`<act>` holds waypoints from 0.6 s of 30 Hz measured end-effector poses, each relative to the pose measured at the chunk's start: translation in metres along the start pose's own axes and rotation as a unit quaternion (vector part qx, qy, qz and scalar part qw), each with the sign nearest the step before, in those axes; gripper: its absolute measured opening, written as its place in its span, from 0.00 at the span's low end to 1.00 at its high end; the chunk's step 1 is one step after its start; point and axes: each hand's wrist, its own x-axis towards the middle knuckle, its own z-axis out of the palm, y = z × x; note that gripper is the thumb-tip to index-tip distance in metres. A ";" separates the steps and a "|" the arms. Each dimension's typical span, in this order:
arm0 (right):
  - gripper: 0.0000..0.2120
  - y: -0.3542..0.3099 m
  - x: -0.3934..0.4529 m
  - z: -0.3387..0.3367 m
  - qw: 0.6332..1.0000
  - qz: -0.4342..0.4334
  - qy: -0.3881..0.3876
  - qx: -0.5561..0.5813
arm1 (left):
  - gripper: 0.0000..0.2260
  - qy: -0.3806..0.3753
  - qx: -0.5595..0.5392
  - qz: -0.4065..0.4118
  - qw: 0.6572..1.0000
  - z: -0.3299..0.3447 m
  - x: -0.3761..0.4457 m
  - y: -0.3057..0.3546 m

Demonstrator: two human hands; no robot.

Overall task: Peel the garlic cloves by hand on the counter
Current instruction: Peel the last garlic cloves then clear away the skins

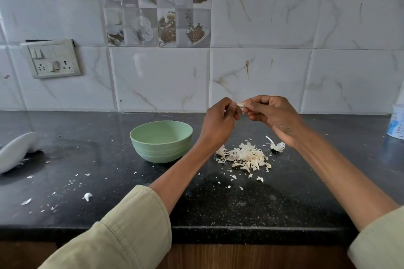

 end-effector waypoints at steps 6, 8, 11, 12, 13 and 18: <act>0.13 0.002 0.001 -0.004 0.998 0.019 0.034 -0.040 | 0.08 0.023 0.105 0.101 0.989 -0.001 -0.005 0.006; 0.13 0.003 0.001 -0.004 0.998 0.023 0.035 -0.046 | 0.05 0.036 0.129 0.134 0.982 -0.002 -0.004 0.007; 0.12 0.001 0.000 -0.003 0.998 0.023 0.025 -0.051 | 0.02 0.045 0.109 0.129 0.985 -0.003 -0.002 0.007; 0.12 0.001 -0.001 -0.003 0.998 0.022 0.022 -0.054 | 0.02 0.048 0.104 0.124 0.986 -0.004 -0.002 0.006; 0.13 0.001 -0.001 -0.003 0.998 0.021 0.019 -0.056 | 0.02 0.049 0.100 0.118 0.987 -0.004 -0.001 0.006; 0.13 0.000 -0.002 -0.003 0.998 0.013 0.015 -0.057 | 0.03 0.050 0.050 0.081 0.994 -0.005 0.000 0.006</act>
